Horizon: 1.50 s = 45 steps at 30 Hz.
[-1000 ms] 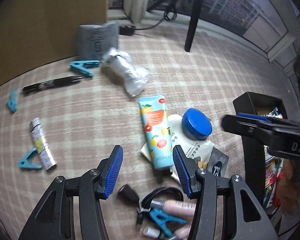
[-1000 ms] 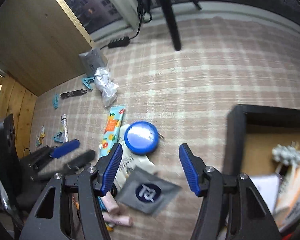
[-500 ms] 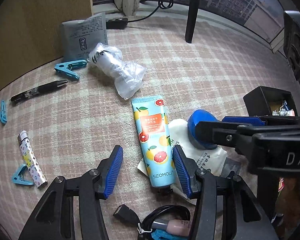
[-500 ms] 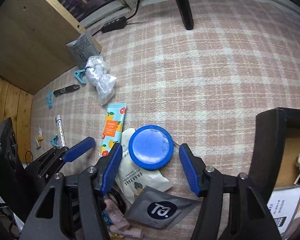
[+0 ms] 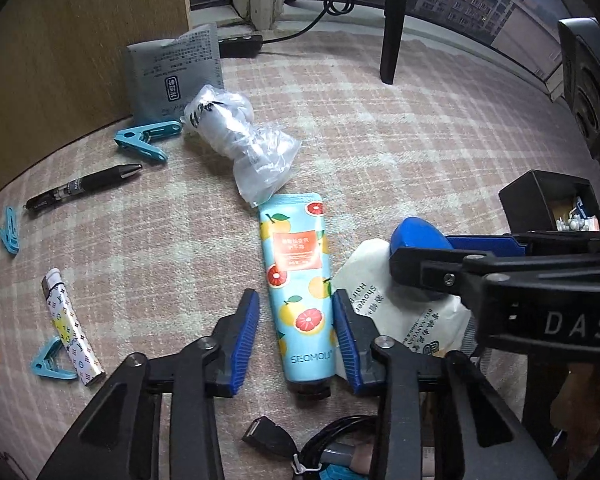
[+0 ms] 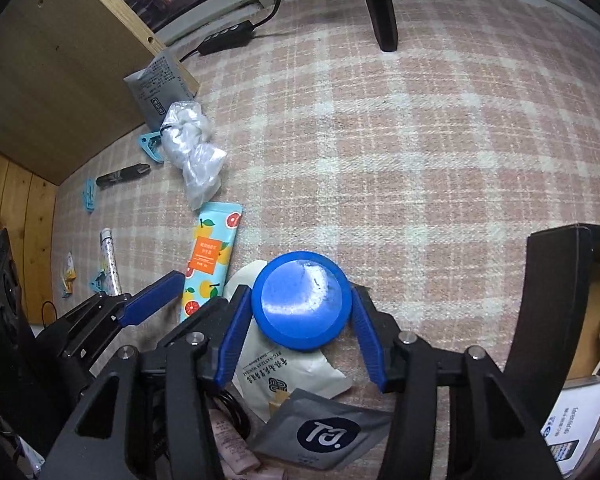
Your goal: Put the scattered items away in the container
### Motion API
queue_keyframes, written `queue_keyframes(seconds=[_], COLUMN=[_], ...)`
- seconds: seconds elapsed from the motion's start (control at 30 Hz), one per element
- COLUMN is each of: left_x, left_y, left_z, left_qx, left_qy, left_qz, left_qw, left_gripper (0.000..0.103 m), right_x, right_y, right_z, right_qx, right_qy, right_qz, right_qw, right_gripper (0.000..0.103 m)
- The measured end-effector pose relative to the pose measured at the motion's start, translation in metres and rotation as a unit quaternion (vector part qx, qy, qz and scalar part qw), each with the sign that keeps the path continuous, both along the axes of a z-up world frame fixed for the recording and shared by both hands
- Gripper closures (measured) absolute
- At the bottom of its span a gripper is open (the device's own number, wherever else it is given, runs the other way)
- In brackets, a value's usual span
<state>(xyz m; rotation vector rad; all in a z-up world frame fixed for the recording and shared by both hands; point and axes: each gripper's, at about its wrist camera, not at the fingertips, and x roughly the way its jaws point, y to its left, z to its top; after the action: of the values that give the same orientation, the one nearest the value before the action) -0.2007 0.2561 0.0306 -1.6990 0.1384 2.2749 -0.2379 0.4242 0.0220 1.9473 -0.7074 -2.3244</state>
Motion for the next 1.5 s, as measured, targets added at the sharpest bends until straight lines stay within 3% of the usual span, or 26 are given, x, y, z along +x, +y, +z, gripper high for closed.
queue_keyframes(seconds=[0.2,0.4,0.63,0.8,0.83,0.87,0.93,1.17,1.5], left_x=[-0.001,-0.002,0.004,0.029,0.032,0.036,0.042,0.045,0.025], left_y=[-0.007,-0.028,-0.034,-0.03,-0.028,-0.025,-0.02,0.008,0.011], left_z=[0.002,0.015,0.046,0.055,0.058,0.061,0.068,0.088,0.074], left_qx=[0.008,0.027,0.036,0.048,0.055,0.055,0.06,0.052,0.014], left_qy=[0.002,0.005,0.028,0.036,0.034,0.033,0.032,0.065,0.06], left_qz=[0.015,0.046,0.039,0.02,0.017,0.015,0.007,-0.016,-0.035], left_qw=[0.9999,0.9986,0.9982,0.998,0.9978,0.9978,0.9977,0.9964,0.9975], left_gripper=[0.074,0.074,0.074,0.075,0.076,0.098,0.102,0.103,0.099], right_x=[0.005,0.019,0.04,0.06,0.065,0.069,0.078,0.114,0.157], right_y=[0.0,0.012,0.03,0.044,0.048,0.051,0.059,0.091,0.122], right_z=[0.001,0.02,0.046,0.067,0.071,0.075,0.083,0.109,0.114], right_qx=[0.006,0.008,0.003,0.003,0.004,0.005,0.011,0.028,0.034], right_qy=[0.01,0.038,0.067,0.087,0.09,0.093,0.101,0.127,0.128], right_qz=[-0.004,-0.019,-0.042,-0.061,-0.063,-0.064,-0.069,-0.099,-0.136], right_qw=[1.0,0.999,0.997,0.994,0.994,0.994,0.992,0.987,0.982], right_gripper=[0.054,0.054,0.054,0.054,0.054,0.054,0.054,0.054,0.054])
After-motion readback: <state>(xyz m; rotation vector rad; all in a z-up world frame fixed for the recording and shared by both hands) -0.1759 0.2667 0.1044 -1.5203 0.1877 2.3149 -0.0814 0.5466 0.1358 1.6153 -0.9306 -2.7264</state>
